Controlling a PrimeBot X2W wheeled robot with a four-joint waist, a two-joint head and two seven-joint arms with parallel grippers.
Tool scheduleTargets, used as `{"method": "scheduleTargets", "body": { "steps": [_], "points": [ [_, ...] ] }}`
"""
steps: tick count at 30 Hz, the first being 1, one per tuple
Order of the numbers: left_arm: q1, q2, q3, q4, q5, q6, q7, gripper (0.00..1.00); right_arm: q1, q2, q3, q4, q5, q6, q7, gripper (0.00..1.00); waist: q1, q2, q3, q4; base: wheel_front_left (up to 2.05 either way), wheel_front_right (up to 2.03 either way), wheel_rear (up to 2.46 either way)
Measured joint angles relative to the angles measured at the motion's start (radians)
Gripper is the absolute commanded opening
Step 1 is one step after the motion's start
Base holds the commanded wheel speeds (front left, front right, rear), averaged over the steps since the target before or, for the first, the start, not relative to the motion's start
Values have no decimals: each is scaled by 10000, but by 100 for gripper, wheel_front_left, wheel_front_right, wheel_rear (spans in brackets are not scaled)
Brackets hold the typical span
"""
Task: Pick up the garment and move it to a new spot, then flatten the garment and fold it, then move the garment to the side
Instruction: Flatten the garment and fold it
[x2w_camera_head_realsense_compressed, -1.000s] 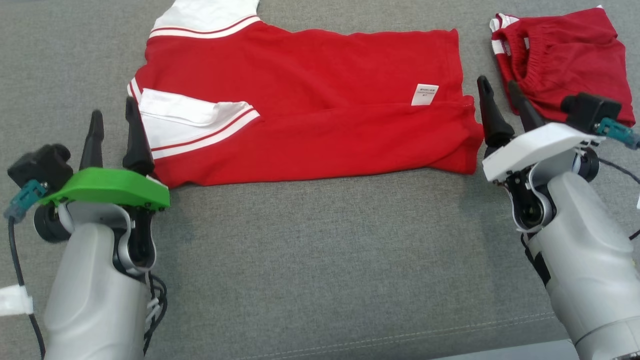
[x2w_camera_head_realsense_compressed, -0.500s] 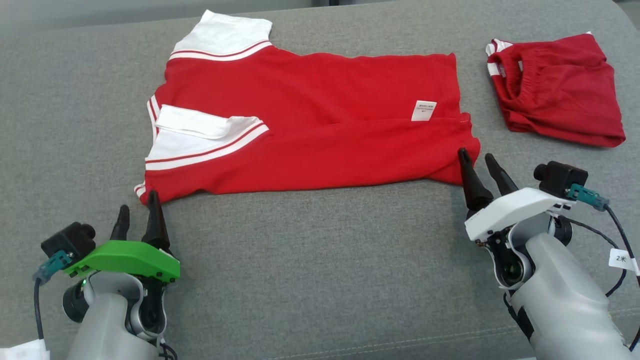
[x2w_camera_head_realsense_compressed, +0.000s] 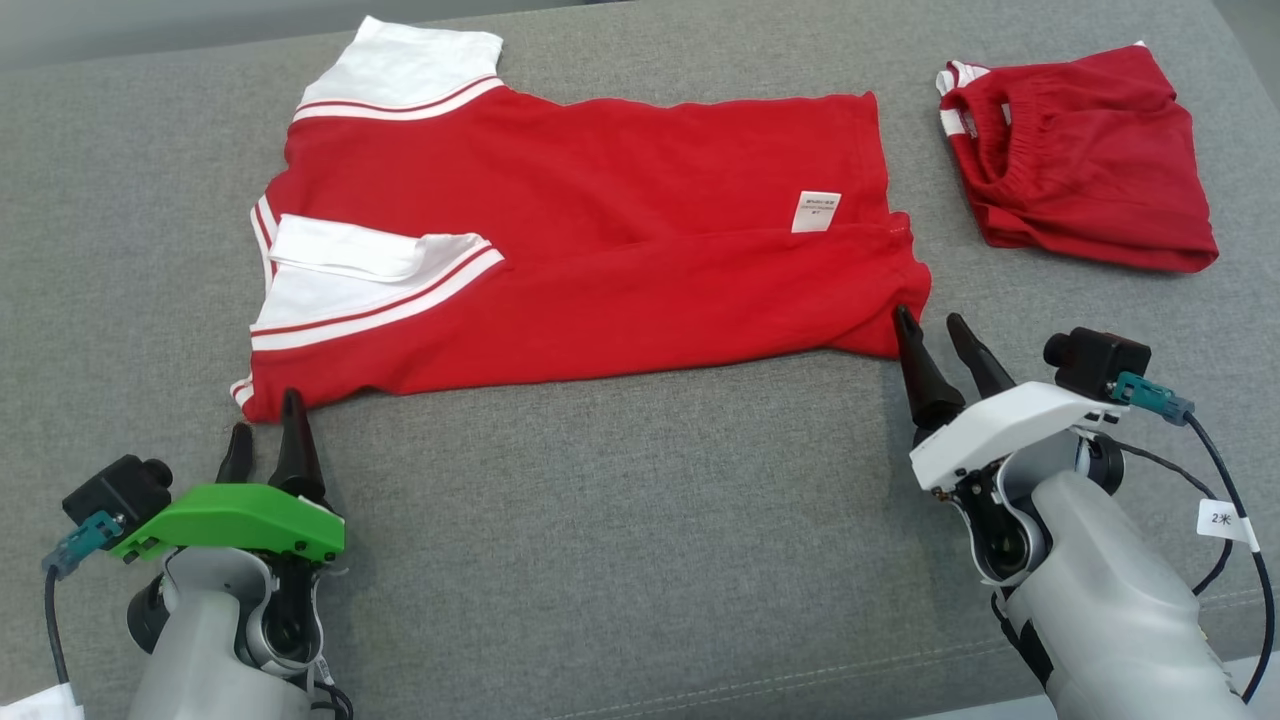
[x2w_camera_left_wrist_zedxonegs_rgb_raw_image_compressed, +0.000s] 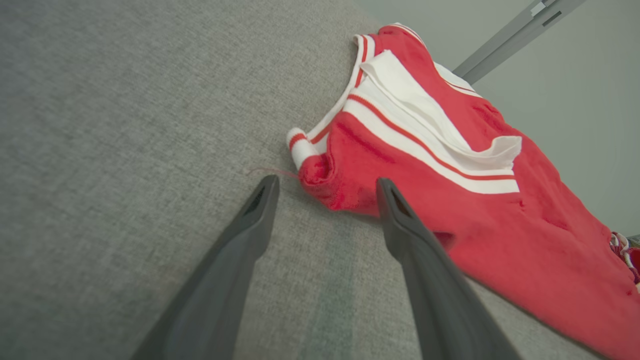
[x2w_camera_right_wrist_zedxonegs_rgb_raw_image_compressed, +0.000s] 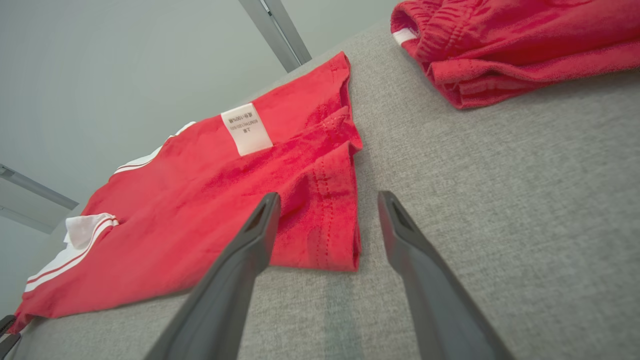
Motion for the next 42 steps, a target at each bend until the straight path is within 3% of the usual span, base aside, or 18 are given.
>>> {"method": "scheduleTargets", "body": {
  "steps": [5,9,14,16,17,21,24,26,27,42],
  "points": [
    [-162,-25,56,17,-268,-94,0,100,29,61,94,31,23,0,0,100,0,0,87,-37,0,0,0],
    [-266,-31,8,36,-268,-100,0,53,60,115,188,48,163,0,0,100,0,0,164,-28,0,0,0],
    [-576,-44,-109,36,-268,-169,-58,24,58,121,230,165,267,0,0,100,0,0,357,12,0,0,0],
    [-716,-61,-174,29,-268,-174,-104,5,50,123,242,203,274,0,-2,100,0,0,435,40,0,0,0],
    [-761,-65,-192,27,-268,-176,-121,0,26,127,240,217,314,0,-2,100,0,-1,470,53,0,0,0],
    [-826,-73,-211,27,-268,-188,-221,0,-100,128,274,305,460,2,-4,100,0,0,574,99,0,0,0],
    [-838,-79,-209,27,-268,-190,-309,0,-174,127,322,357,589,2,-2,41,0,0,606,122,0,0,0],
    [-856,-86,-213,33,-268,-215,-318,0,-275,125,378,380,671,2,0,19,0,0,624,134,0,0,0],
    [-867,-86,-217,35,-268,-278,-322,0,-296,127,414,384,732,2,0,0,0,0,631,140,0,0,0],
    [-918,-121,-132,-336,-265,-683,-583,0,-309,-48,604,-462,1273,2,-13,0,0,0,326,179,0,0,0]
  ]
}}
